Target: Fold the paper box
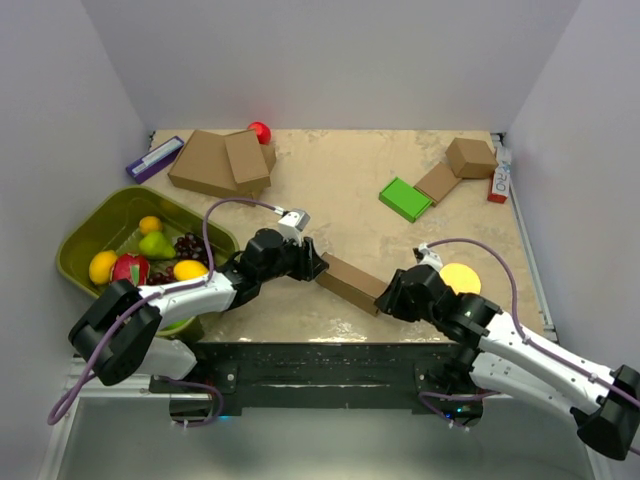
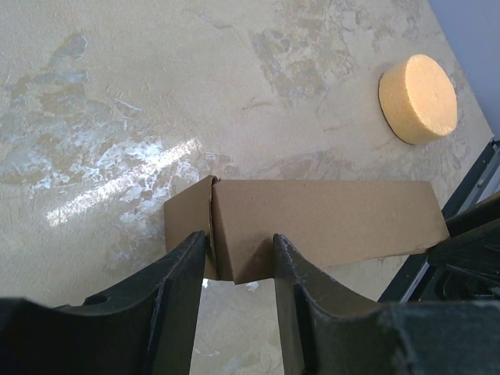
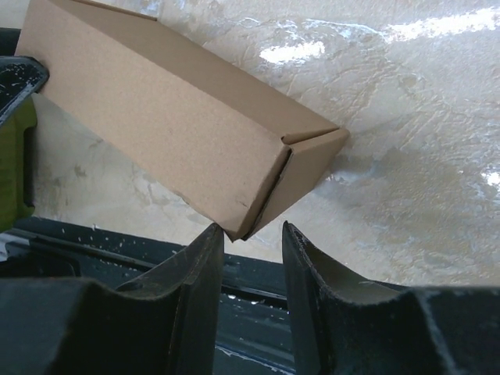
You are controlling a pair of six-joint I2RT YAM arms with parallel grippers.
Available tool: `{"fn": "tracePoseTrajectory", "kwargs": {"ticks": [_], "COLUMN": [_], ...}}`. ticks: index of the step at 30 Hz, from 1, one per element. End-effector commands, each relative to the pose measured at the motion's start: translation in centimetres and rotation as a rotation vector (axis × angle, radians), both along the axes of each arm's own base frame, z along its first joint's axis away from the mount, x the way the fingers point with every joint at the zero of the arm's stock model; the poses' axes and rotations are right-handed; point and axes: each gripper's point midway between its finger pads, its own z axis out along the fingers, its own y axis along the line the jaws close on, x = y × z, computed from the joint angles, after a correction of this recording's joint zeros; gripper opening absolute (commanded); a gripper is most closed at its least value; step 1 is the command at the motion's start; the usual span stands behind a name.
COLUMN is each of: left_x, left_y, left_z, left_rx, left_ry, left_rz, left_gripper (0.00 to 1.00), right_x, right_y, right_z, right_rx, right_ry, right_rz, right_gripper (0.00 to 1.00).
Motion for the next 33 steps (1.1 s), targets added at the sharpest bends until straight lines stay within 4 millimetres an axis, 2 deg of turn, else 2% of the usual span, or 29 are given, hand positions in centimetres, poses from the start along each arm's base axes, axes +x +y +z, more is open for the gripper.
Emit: {"fn": "tracePoseTrajectory", "kwargs": {"ticks": [1,5,10,12,16,19,24,28,33], "left_x": [-1.0,-0.9,-0.6,-0.4,0.3,1.0,1.5,1.4,1.1], "left_y": [1.8,1.7,1.0,0.8,0.8,0.7,1.2,1.6,1.8], "left_z": [-2.6,-1.9,0.3,1.2,2.6,3.7,3.6,3.7,2.8], "left_rx": [0.097,0.085,0.052,0.042,0.039,0.044,0.058,0.054,0.065], "left_ry": [0.043,0.035,0.008,-0.003,-0.03,-0.057,-0.052,-0.049,-0.032], "left_rz": [0.009,0.006,-0.007,-0.008,0.008,0.02,0.044,0.058,0.054], "left_gripper": [0.44,0.43,0.48,0.52,0.68,0.74,0.72,0.66,0.58], "right_x": [0.1,1.3,2.4,2.7,3.6,3.9,3.6,3.1,2.6], "right_y": [-1.3,-1.5,-1.1,-1.3,-1.9,-2.0,-2.1,-1.9,-1.6], "right_z": [1.3,4.7,6.3,5.9,5.0,4.3,3.6,2.9,1.7], "right_rx": [-0.04,-0.032,-0.018,-0.035,-0.04,-0.036,-0.042,-0.025,-0.026], "right_ry": [-0.016,-0.088,-0.131,-0.132,-0.126,-0.12,-0.104,-0.086,-0.056], "right_rz": [-0.037,-0.063,-0.072,-0.073,-0.094,-0.093,-0.092,-0.082,-0.063], "right_gripper": [0.4,0.42,0.44,0.44,0.43,0.41,0.4,0.4,0.38]}}
